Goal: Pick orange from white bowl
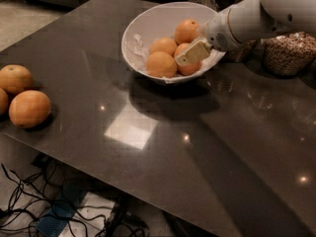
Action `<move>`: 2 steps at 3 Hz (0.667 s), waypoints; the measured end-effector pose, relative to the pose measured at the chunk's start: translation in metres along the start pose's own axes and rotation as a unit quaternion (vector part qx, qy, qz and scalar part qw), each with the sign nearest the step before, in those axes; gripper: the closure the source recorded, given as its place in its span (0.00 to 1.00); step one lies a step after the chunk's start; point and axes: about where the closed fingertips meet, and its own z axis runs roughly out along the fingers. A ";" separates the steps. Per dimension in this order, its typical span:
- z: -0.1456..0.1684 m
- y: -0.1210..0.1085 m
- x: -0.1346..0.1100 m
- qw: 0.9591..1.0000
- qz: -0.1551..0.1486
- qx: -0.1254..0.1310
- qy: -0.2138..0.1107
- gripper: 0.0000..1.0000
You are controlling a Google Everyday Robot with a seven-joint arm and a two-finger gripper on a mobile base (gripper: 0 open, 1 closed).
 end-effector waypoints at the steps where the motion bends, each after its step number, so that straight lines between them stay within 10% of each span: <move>1: 0.004 0.001 0.000 1.000 -0.003 0.006 0.003 0.23; 2: 0.009 -0.002 0.006 1.000 -0.003 0.013 0.014 0.24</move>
Offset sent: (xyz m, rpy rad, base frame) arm 0.0108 -0.0073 -0.0161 -0.0547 -0.0039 -0.0450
